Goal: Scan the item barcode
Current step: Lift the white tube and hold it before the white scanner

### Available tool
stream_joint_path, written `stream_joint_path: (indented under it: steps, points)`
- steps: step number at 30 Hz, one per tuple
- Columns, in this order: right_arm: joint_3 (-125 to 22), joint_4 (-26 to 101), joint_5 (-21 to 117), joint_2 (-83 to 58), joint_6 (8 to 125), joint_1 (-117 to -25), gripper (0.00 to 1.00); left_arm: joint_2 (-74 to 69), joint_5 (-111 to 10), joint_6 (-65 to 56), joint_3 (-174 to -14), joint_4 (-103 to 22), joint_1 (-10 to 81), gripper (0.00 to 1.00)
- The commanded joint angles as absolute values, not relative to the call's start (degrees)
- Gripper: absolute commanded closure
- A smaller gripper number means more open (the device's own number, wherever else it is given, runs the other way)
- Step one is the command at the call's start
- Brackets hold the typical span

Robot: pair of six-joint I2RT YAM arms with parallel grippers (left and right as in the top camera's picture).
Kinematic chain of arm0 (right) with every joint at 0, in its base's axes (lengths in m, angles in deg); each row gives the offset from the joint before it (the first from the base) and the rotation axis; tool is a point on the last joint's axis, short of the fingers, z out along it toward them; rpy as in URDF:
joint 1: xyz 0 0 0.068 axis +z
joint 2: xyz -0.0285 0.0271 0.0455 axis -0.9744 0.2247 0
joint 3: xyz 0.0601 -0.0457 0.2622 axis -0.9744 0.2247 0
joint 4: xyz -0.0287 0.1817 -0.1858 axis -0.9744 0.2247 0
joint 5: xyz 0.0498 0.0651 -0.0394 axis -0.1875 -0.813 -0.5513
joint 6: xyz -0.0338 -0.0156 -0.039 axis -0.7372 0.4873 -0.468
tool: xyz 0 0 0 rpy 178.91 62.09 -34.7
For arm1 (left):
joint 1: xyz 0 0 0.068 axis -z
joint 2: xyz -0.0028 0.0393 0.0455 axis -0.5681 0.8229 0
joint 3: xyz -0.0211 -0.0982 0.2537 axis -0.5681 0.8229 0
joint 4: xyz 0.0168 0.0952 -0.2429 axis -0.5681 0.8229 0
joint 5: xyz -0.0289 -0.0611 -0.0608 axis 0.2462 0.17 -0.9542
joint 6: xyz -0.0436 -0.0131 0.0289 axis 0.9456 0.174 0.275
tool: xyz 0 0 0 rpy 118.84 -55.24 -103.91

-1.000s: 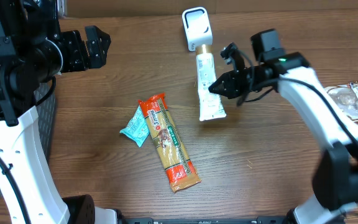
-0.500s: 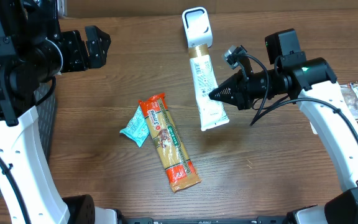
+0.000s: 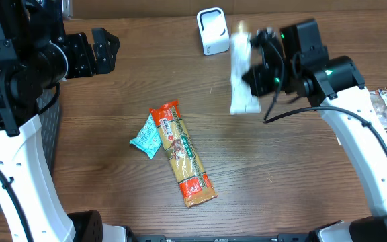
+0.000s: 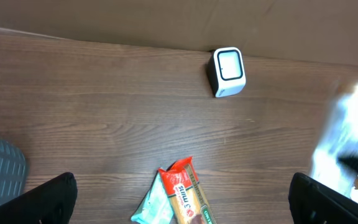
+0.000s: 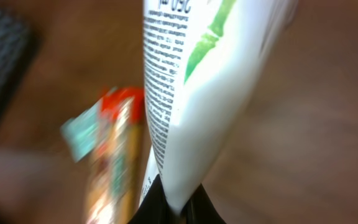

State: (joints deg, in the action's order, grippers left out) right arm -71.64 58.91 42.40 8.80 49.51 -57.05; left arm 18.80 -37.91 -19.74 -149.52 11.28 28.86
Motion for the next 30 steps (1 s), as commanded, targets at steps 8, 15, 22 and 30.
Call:
stream_joint_path:
  steps: [8, 15, 22, 30]
  points:
    - [-76.25, 36.27, 81.72, 21.52, 37.11, -49.71, 0.96, 19.33, -37.62, -19.94, -150.37, 11.24, 28.27, 0.00]
    - [-76.25, 20.29, 83.41, 30.92, 21.46, -49.75, 0.96, 19.46, -37.62, -19.94, -150.37, 11.24, 28.27, 0.01]
    - [-76.25, 3.90, 89.86, 40.60, 2.45, -49.75, 0.96, 19.57, -37.62, -19.96, -150.37, 11.24, 28.27, 0.00]
    - [-76.25, -10.92, 96.89, 49.37, -6.38, -49.75, 0.96, 19.57, -37.62, -19.94, -150.37, 11.24, 28.27, 0.00]
